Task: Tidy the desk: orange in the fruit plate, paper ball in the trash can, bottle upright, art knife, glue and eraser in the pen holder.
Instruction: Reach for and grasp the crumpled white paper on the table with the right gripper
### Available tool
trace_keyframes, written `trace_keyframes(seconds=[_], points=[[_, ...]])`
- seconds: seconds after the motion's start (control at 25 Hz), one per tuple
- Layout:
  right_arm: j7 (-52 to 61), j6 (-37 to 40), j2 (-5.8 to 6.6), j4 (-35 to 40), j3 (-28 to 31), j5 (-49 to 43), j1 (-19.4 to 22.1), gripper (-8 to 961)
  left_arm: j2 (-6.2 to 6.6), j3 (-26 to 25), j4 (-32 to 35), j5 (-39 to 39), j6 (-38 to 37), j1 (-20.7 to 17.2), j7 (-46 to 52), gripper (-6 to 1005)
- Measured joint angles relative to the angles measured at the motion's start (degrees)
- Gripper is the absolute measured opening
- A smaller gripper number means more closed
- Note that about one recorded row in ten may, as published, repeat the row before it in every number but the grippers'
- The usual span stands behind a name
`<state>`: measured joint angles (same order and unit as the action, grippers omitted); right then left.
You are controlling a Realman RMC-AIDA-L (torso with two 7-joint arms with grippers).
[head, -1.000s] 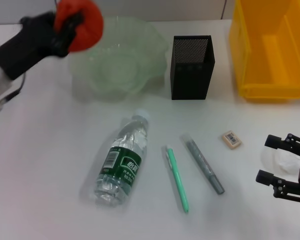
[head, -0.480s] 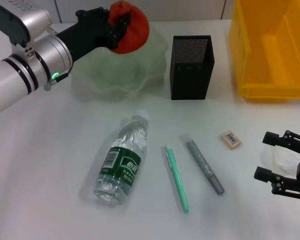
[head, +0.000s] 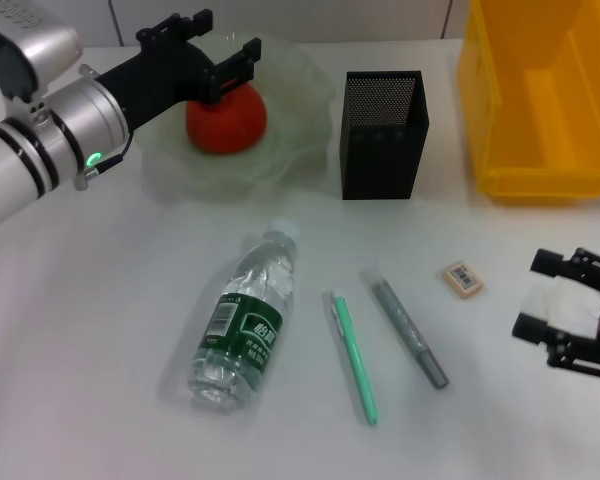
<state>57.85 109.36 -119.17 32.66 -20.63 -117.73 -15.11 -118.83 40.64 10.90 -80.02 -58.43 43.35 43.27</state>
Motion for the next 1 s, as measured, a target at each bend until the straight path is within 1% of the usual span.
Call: trace_keyframes(seconds=[0.04,0.12,0.16,0.2,0.24,0.28,0.36,0.4,0.44,0.56,0.6,0.64,0.68,0.72,0.76,0.8,0.84,0.88,1.0], points=[[1.22,0.46,-0.01,0.69,0.65,0.05,-0.13,814,0.07,0.64,0.90,-0.07,-1.67,-1.12,1.06,567],[6.22,2.69,0.06,4.27,2.21,0.48,-0.41,814,0.21,3.83,4.23,-0.16,-6.45,-4.23,4.09,640],[12.63,5.32,0.17,9.75,3.80,0.99,-0.54,814,0.30,6.37,6.50,-0.16,-9.19,-6.21,6.26,677],[12.63,5.32,0.17,9.75,3.80,0.99,-0.54,814,0.37,9.27,9.00,-0.16,-11.43,-8.32,8.57,701],[16.51,6.48,0.16,13.36,4.26,1.11,-0.54,814,0.47,13.54,12.37,-0.19,-14.02,-11.18,11.41,725],[20.34,7.39,0.14,16.69,4.53,1.19,-0.59,814,0.50,15.19,13.61,-0.21,-14.71,-12.30,12.21,749],[30.25,7.92,-0.03,25.86,3.11,0.81,-0.59,814,0.63,20.88,18.44,-0.24,-17.46,-16.68,14.74,796],[35.55,7.86,-0.03,30.52,1.70,0.10,-0.65,814,0.63,20.88,18.44,-0.24,-17.46,-16.68,14.74,820],[40.93,7.75,-0.04,35.49,-0.58,-1.25,-0.70,814,0.56,23.82,22.69,-0.27,-20.05,-20.89,16.60,844],[53.94,7.42,-0.11,48.80,-7.87,-7.82,-1.36,814,0.48,24.57,25.43,-0.24,-23.18,-24.12,17.64,843],[57.50,7.15,-0.21,52.91,-10.50,-11.19,-1.69,814,0.48,24.57,25.43,-0.24,-23.18,-24.12,17.64,843],[60.36,6.51,-0.28,55.61,-13.33,-14.33,-2.10,813,0.48,24.55,25.99,-0.14,-24.26,-25.29,17.64,843],[63.28,5.77,-0.35,58.01,-16.50,-17.54,-2.55,813,0.46,24.43,26.07,-0.05,-24.57,-25.67,17.55,843],[65.78,4.89,-0.38,59.18,-19.38,-19.76,-3.00,813,0.46,24.22,25.90,0.04,-24.58,-25.96,17.37,843],[70.72,2.42,-0.37,60.00,-25.59,-24.38,-3.89,813,0.45,24.18,25.79,0.03,-24.55,-26.05,17.31,843],[70.72,2.42,-0.37,60.00,-25.59,-24.38,-3.89,813,0.45,24.14,25.68,0.01,-24.42,-26.15,17.27,842],[73.62,-0.61,-0.36,59.66,-31.39,-28.40,-4.45,813,0.43,24.15,25.64,-0.03,-24.34,-26.17,17.26,842],[73.62,-0.61,-0.36,59.66,-31.39,-28.40,-4.45,813,0.40,24.15,25.58,-0.07,-24.25,-26.18,17.22,842],[76.64,-5.44,-0.36,58.06,-39.19,-32.14,-4.60,813,0.35,24.18,25.49,-0.11,-23.80,-26.11,17.13,841]])
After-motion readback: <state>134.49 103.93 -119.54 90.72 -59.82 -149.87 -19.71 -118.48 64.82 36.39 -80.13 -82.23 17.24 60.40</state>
